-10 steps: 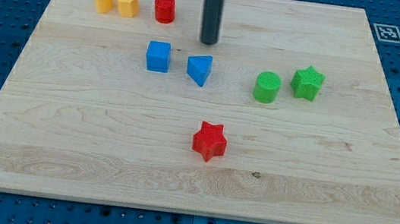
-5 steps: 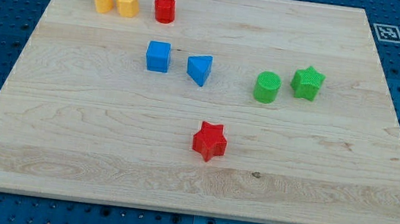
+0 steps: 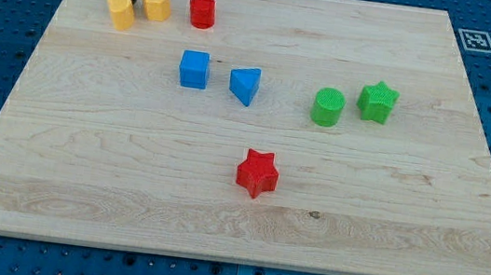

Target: Push the yellow heart towards center

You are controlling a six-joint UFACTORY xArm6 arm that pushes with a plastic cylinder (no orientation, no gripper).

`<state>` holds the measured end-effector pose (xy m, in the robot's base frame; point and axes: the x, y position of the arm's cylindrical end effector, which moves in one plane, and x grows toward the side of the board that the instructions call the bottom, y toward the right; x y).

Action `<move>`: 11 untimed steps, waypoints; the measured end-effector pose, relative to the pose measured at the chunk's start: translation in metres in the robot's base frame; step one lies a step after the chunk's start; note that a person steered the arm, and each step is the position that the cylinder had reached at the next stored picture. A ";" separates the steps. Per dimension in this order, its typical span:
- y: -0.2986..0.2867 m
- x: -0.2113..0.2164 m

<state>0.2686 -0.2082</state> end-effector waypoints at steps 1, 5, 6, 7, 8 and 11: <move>0.000 0.027; -0.003 0.154; -0.006 0.178; -0.007 0.208; -0.014 0.210; 0.002 0.188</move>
<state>0.4566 -0.2058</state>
